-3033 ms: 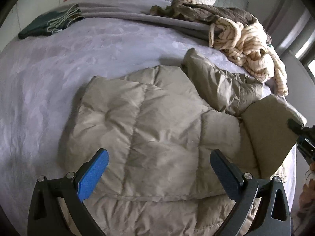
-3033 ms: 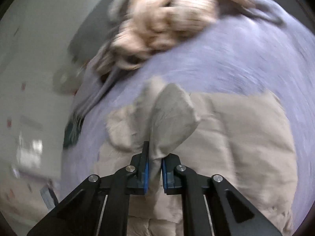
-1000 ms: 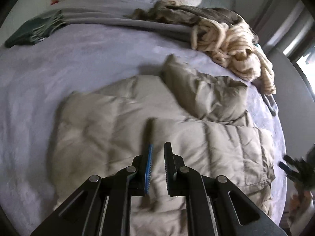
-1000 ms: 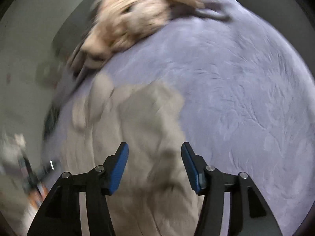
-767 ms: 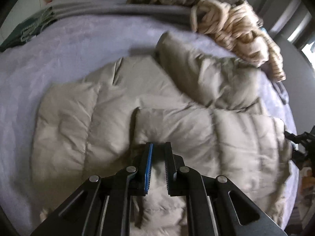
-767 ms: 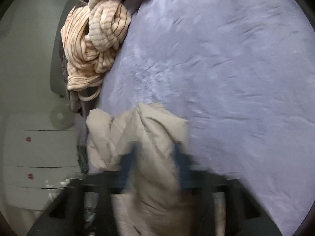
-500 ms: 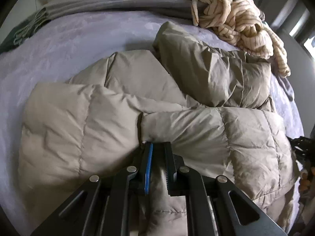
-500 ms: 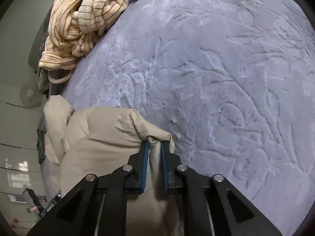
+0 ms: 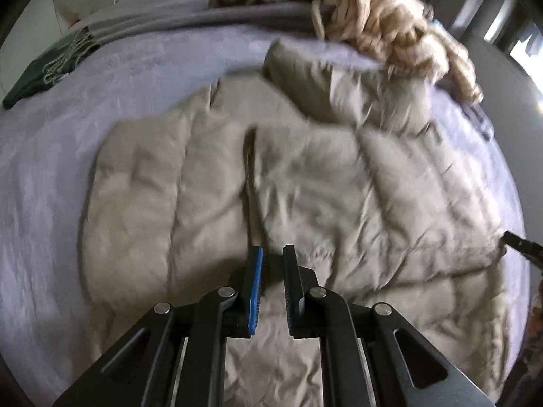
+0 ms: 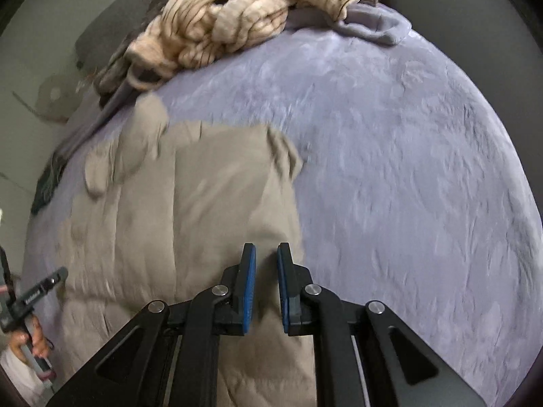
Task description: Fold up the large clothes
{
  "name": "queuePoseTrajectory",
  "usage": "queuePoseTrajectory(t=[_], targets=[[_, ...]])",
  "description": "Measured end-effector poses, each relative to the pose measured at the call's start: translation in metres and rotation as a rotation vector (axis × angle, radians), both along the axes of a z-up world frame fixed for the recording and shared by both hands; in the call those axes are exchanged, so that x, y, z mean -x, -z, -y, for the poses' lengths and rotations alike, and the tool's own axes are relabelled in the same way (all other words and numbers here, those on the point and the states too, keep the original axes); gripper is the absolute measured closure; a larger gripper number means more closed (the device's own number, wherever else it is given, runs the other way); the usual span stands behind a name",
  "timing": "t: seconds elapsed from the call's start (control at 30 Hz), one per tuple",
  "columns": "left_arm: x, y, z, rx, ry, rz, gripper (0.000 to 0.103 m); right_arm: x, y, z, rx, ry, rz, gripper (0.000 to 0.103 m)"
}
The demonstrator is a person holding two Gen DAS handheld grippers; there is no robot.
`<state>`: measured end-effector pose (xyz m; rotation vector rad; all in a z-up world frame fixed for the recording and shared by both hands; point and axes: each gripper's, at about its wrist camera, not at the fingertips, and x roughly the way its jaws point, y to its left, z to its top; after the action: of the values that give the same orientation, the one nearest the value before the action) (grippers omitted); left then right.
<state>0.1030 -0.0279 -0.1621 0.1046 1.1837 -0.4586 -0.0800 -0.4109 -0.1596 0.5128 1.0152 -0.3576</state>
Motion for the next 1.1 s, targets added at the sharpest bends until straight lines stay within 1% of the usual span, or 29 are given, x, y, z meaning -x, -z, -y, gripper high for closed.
queuePoseTrajectory(t=[0.13, 0.2, 0.27, 0.4, 0.43, 0.6, 0.83, 0.97, 1.1], targets=[[0.002, 0.02, -0.004, -0.023, -0.015, 0.007, 0.09, -0.003, 0.024, -0.002, 0.0, -0.009, -0.051, 0.091], [0.001, 0.022, -0.005, -0.026, -0.016, 0.007, 0.09, -0.004, 0.032, 0.0, -0.002, -0.014, -0.064, 0.091], [0.002, 0.02, -0.006, -0.037, -0.016, 0.008, 0.09, -0.004, 0.033, 0.001, -0.002, -0.016, -0.065, 0.091], [0.006, 0.007, -0.015, -0.054, -0.041, 0.003, 0.09, 0.004, 0.023, -0.001, -0.008, 0.001, -0.069, 0.09], [0.008, 0.005, -0.016, -0.058, -0.045, 0.002, 0.09, 0.006, 0.021, -0.002, -0.013, 0.005, -0.067, 0.087], [0.026, -0.01, -0.023, -0.073, -0.055, -0.02, 0.09, 0.025, 0.008, -0.007, -0.07, 0.019, -0.074, 0.087], [0.051, -0.027, -0.032, -0.073, -0.067, -0.047, 0.089, 0.042, -0.003, -0.026, -0.102, 0.009, -0.102, 0.087], [0.063, -0.033, -0.034, -0.076, -0.068, -0.057, 0.089, 0.047, -0.012, -0.034, -0.114, 0.009, -0.103, 0.087], [0.071, -0.041, -0.039, -0.062, -0.076, -0.06, 0.089, 0.05, -0.022, -0.042, -0.114, -0.001, -0.103, 0.087]])
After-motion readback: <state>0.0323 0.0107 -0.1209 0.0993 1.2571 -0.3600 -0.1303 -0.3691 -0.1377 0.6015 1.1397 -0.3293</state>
